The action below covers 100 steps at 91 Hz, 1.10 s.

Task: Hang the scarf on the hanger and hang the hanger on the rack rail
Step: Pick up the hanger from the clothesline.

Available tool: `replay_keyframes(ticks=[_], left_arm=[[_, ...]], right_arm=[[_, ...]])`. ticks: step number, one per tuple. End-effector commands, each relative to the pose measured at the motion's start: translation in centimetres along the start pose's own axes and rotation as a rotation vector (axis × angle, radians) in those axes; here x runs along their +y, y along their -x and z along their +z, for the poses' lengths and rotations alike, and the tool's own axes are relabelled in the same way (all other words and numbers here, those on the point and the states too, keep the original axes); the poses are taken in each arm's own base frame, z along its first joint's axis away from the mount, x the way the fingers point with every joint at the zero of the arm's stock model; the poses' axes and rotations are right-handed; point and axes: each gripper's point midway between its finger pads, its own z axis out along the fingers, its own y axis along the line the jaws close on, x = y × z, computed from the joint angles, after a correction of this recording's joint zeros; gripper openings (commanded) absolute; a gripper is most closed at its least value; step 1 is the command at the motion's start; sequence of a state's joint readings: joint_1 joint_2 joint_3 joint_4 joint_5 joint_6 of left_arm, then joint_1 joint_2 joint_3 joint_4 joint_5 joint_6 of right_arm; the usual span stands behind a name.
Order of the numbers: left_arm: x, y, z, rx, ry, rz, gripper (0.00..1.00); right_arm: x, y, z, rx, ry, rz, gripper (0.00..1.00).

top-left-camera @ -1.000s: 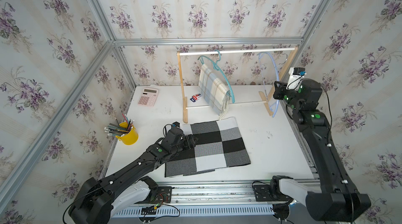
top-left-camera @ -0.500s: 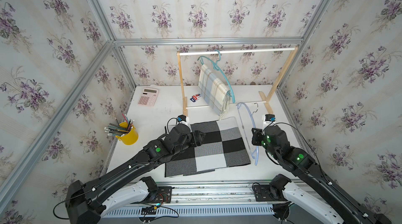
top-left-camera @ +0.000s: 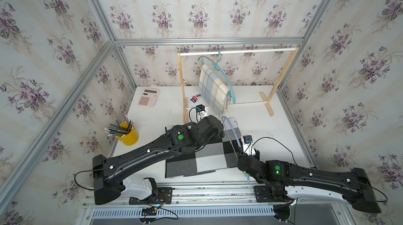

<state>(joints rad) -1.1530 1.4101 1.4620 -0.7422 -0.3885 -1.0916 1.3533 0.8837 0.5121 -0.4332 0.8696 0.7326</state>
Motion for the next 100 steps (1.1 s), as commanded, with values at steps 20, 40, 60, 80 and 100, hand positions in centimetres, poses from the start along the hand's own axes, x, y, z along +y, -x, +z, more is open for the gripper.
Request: replay_keyframes(ticks=[20,40,60,80,100], left_arm=[[0.3,0.4,3.2,-0.081,0.233,0.067,0.79],[-0.3,0.9,5.4,-0.106,0.359,0.143,0.76],[0.0,0.0,7.3,-0.083,0.452,0.146,0.64],[0.0,-1.1,8.7,-0.061,0.444,0.144,0.42],[-0.5,-0.9,8.9,-0.067,0.409,0.141,0.0]], right_arm=[[1.9,2.6,0.7,-0.165,-0.051,-0.045,0.0],[2.2,2.3,1.1,-0.166,-0.068,-0.071,0.0],[2.3,2.6,1.1,-0.167,-0.081,-0.072,0.0],[2.5,2.5,1.2,-0.162,-0.082,-0.071,0.0],[2.6,2.3,1.3,-0.157,-0.079,-0.065,0.0]])
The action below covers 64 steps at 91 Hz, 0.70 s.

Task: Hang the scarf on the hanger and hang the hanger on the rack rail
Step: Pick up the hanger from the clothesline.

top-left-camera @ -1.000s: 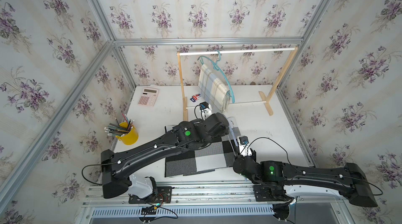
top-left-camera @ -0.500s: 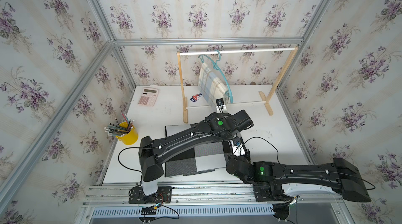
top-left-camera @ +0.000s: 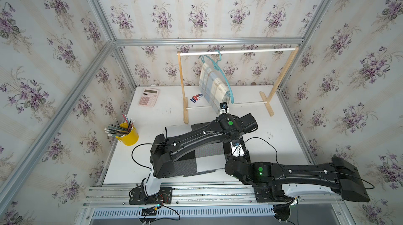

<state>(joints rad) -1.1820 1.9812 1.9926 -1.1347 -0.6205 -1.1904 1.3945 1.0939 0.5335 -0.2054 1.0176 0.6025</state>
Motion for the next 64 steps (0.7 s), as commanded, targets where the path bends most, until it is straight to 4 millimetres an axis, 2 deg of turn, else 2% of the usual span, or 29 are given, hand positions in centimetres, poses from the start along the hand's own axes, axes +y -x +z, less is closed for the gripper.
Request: replay_keyframes(ticks=[1,13,15,19,23,28,35,42,53,64], left_arm=[[0.0,0.5,-0.3,-0.011,-0.012,0.006,0.0],[0.2,1.0,-0.8,-0.027,-0.033,-0.011,0.0],[0.3,1.1,-0.9,-0.03,-0.036,-0.014,0.0],[0.5,1.2,-1.2,-0.037,-0.039,-0.017,0.0],[0.9,1.5,-1.5,-0.046,-0.037,-0.018,0.0],[1.5,2.0,-2.0,-0.057,-0.033,-0.02,0.0],[2.1,2.4,-3.0,-0.061,-0.047,-0.015,0.0],[2.6,2.6,-3.9,-0.05,-0.072,0.003,0.0],[4.3,2.0,-5.1,-0.016,-0.115,0.046,0.0],[5.2,0.2,-6.0,0.04,-0.245,0.095,0.0]], right_arm=[[-0.3,1.0,-0.1,-0.038,-0.024,0.053,0.0],[-0.5,1.0,-0.3,-0.03,-0.014,0.077,0.0],[-0.6,0.9,-0.3,-0.026,-0.011,0.086,0.11],[-0.4,0.9,-0.6,-0.015,0.019,0.094,0.43],[0.0,0.9,-0.9,0.005,0.061,0.103,0.63],[0.5,0.8,-1.5,0.03,0.138,0.107,0.81],[1.8,1.1,-3.1,0.063,0.3,0.12,0.98],[1.5,1.5,-4.6,0.088,0.385,0.186,1.0],[-0.2,2.5,-6.5,0.107,0.442,0.303,1.0],[-1.5,3.8,-6.6,0.115,0.443,0.374,1.0]])
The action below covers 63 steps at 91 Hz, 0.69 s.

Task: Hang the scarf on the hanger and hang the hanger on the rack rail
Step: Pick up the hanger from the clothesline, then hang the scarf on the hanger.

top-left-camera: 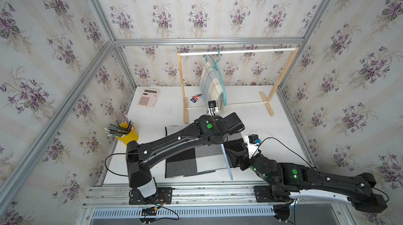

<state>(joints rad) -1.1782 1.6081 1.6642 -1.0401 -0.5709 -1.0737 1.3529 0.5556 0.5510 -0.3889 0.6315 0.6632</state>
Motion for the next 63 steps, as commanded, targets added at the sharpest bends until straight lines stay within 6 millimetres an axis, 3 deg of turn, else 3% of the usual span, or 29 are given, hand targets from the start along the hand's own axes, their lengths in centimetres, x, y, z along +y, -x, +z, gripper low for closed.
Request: replay_keyframes(ticks=[1,10,17,26,33,50,63], left_arm=[[-0.7,-1.3,-0.5,0.045,-0.131,0.059,0.0],[0.0,-2.6,-1.2,0.078,-0.24,0.079,0.0],[0.8,-3.2,-1.3,0.088,-0.285,0.076,0.0],[1.7,-3.1,-1.2,0.06,-0.355,0.051,0.0],[2.5,-3.0,-0.7,0.044,-0.387,0.022,0.0],[4.8,-2.6,1.7,0.023,-0.422,-0.046,0.0],[5.9,-1.8,3.0,-0.014,-0.462,-0.111,0.0]], right_arm=[[-0.7,-0.7,-0.1,0.081,0.0,0.039,1.0],[-3.1,0.4,1.6,0.13,-0.073,0.084,1.0],[-6.2,0.9,3.4,0.169,-0.116,0.176,1.0],[-10.5,0.5,5.7,0.198,-0.129,0.33,0.97],[-13.0,-0.8,7.2,0.229,-0.151,0.413,0.95],[-15.0,-4.9,10.3,0.306,-0.142,0.473,0.9],[-16.5,-6.4,11.4,0.326,-0.181,0.466,0.88]])
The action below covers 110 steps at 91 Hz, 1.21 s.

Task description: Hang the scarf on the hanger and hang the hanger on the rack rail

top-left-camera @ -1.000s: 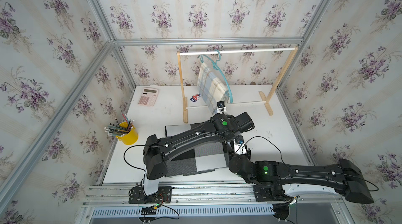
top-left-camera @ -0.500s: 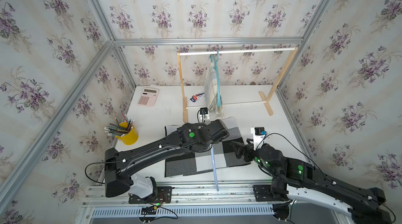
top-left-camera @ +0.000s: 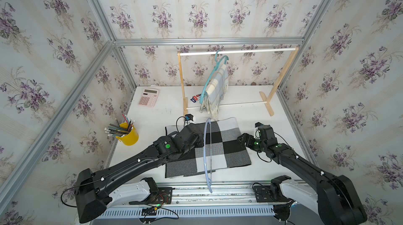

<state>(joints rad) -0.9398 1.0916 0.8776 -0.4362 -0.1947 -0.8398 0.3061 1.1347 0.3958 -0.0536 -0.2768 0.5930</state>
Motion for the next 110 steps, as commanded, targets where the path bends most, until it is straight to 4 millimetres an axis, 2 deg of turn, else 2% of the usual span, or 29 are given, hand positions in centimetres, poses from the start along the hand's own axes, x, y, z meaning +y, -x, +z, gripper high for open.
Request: replay_keyframes(ticks=[1,17,31,39,51,55,64,71,81,84,99,110], left_arm=[[-2.0,2.0,0.2,-0.073,-0.148,-0.03,0.0],[0.9,2.0,1.2,-0.103,-0.082,-0.106,0.0],[3.7,1.2,1.9,-0.116,-0.028,-0.167,0.0],[4.6,0.9,2.0,-0.107,-0.008,-0.169,0.0],[6.1,0.4,2.0,-0.086,0.038,-0.161,0.0],[6.5,0.2,2.0,-0.078,0.049,-0.16,0.0],[7.2,0.0,2.2,-0.059,0.063,-0.158,0.0],[7.7,-0.2,2.3,-0.046,0.079,-0.16,0.0],[7.8,-0.5,2.6,-0.027,0.073,-0.157,0.0],[7.7,-0.5,2.6,-0.021,0.071,-0.154,0.0],[7.8,-0.9,2.7,-0.007,0.067,-0.149,0.0],[7.9,-1.1,2.6,-0.006,0.061,-0.154,0.0]], right_arm=[[1.2,1.5,0.9,-0.047,0.068,-0.044,0.87],[0.2,0.8,2.9,0.013,0.049,-0.014,0.72],[-0.2,0.1,3.7,0.049,0.042,-0.002,0.56],[0.1,0.1,3.6,0.054,0.054,-0.005,0.34],[1.7,1.0,2.3,0.023,0.108,-0.024,0.08],[2.8,1.2,1.6,0.018,0.146,-0.033,0.0],[5.9,1.3,-0.5,0.017,0.258,-0.059,0.0],[9.0,0.7,-2.2,0.039,0.359,-0.099,0.0],[14.0,-1.9,-3.8,0.118,0.486,-0.161,0.0],[15.7,-3.4,-4.0,0.156,0.524,-0.187,0.0],[21.7,-8.7,-3.0,0.277,0.677,-0.192,0.0],[24.3,-10.8,-0.1,0.3,0.699,-0.176,0.0]])
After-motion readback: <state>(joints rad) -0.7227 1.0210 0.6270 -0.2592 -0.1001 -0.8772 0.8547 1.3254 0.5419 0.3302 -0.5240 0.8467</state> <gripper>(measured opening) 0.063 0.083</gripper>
